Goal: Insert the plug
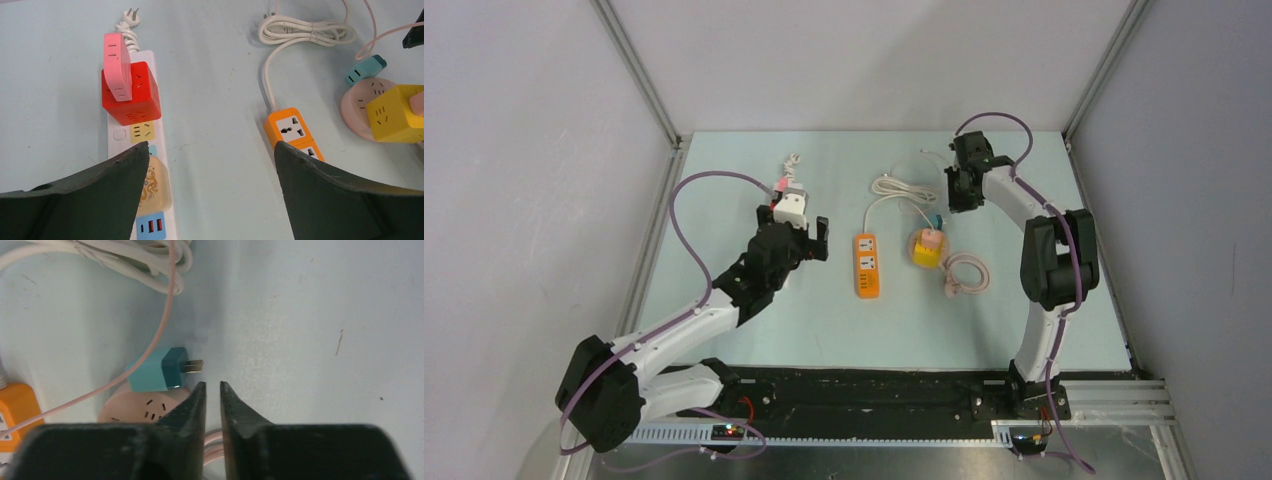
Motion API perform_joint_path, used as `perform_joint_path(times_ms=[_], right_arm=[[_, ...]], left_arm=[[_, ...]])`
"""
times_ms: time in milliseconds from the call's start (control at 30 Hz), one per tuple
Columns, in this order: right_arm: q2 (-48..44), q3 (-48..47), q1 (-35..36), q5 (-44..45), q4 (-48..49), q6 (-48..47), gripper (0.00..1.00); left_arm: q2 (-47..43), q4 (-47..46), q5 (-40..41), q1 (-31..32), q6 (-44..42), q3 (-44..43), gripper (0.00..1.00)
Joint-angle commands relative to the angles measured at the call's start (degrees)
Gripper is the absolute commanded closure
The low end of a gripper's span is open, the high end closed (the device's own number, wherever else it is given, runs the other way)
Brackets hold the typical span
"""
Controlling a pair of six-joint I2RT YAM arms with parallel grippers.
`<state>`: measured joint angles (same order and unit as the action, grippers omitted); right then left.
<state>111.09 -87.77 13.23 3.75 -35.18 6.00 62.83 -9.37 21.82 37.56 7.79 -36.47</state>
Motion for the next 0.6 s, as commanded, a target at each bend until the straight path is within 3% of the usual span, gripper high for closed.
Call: perform_joint_path(times_ms=[0,167,567], right_arm=[[1.74,-3.28,0.68,0.94,-1.39,-0.09,0.68],[3.24,-4.82,2.18,-2.9,-0.3,0.06,0.48],[8.55,-7.72,4.28,-2.33,-3.43,-0.47,0.34]], left_arm=[[1.07,-0.71,0.03,-0.32,1.67,-3.14,0.02],[1.71,-0.21,0.44,-0.33,1.71,-3.85,0.02],[2.1,1.1,1.34,-0.3,1.19,-4.58,0.02]])
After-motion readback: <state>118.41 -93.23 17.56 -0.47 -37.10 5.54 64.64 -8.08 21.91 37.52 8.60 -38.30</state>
